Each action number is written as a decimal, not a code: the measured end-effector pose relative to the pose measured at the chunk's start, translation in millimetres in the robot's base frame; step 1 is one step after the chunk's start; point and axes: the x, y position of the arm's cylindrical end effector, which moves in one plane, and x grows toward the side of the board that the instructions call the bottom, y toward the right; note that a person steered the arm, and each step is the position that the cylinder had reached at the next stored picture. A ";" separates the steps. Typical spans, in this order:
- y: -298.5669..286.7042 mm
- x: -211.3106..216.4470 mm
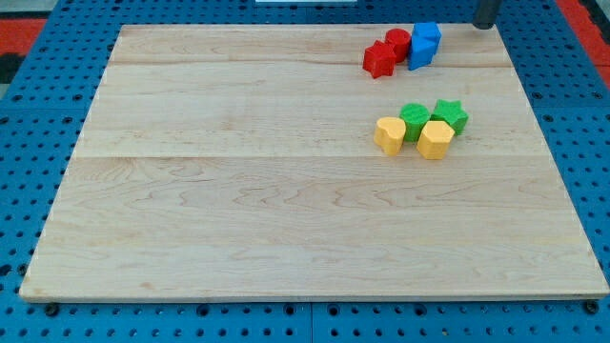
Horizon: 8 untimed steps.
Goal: Separate the red blocks from the blue blocks
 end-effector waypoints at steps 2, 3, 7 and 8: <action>-64.4 0.2; -97.9 0.7; -132.4 22.5; -144.1 30.9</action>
